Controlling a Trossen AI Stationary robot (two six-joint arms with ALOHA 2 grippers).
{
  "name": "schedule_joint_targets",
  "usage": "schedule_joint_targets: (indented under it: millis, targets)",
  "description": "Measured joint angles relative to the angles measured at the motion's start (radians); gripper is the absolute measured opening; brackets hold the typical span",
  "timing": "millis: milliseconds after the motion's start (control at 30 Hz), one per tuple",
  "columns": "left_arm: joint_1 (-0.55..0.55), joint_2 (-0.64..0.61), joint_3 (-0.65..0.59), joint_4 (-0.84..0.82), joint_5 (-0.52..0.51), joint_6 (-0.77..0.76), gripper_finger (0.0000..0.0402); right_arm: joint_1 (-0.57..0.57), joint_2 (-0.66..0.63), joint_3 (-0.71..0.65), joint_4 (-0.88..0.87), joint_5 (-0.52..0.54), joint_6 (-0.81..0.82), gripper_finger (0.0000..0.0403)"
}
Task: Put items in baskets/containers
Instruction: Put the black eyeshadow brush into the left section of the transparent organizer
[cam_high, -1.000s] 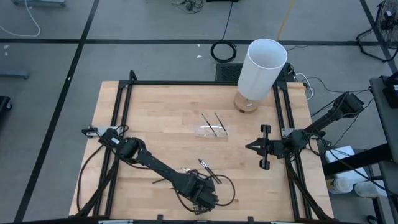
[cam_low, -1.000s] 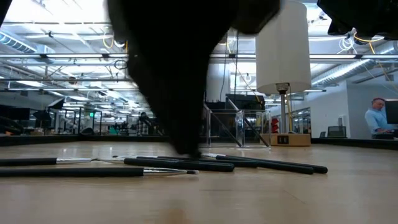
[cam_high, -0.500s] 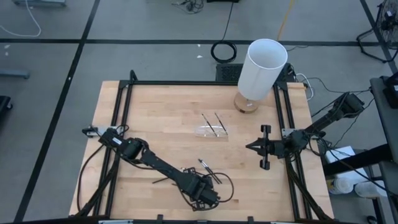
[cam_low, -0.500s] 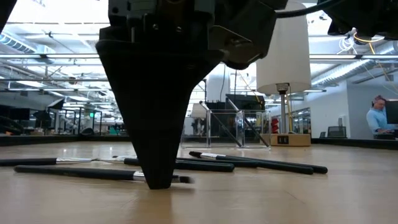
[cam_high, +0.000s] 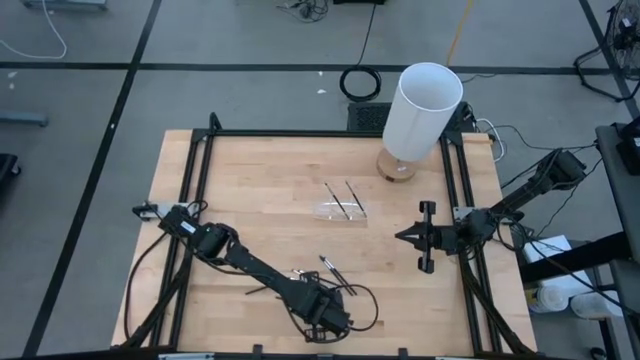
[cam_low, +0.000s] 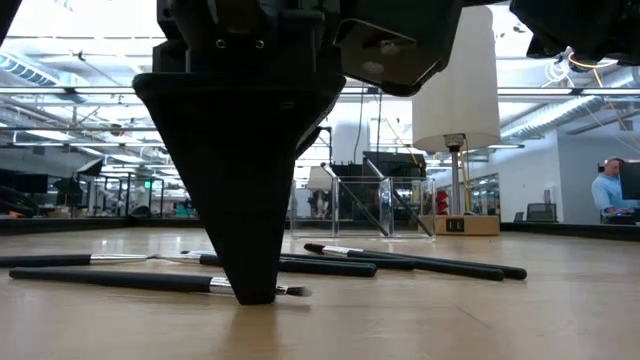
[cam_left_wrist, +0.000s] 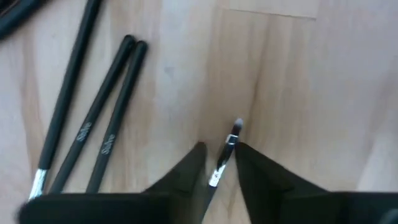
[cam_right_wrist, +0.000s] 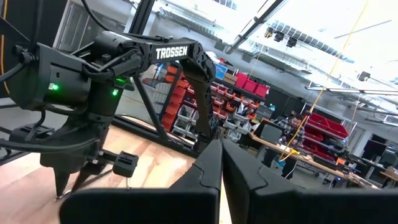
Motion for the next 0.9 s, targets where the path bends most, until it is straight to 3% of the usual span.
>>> schedule_joint_targets:
  millis: [133,600,900]
  targets:
    - [0.001,0.000,-0.001,0.018,0.027,0.019,0.0013,0.000,0.000,0.000,0.000,0.000,0.000,0.0000]
    - [0.009,0.000,-0.001,0.020,0.054,-0.019,0.0004,0.000,0.000,0.000,0.000,0.000,0.004,0.0000]
    - [0.004,-0.031,0.023,-0.031,-0.032,-0.045,0.0001,0.000,0.000,0.000,-0.002,0.000,0.015,0.0000]
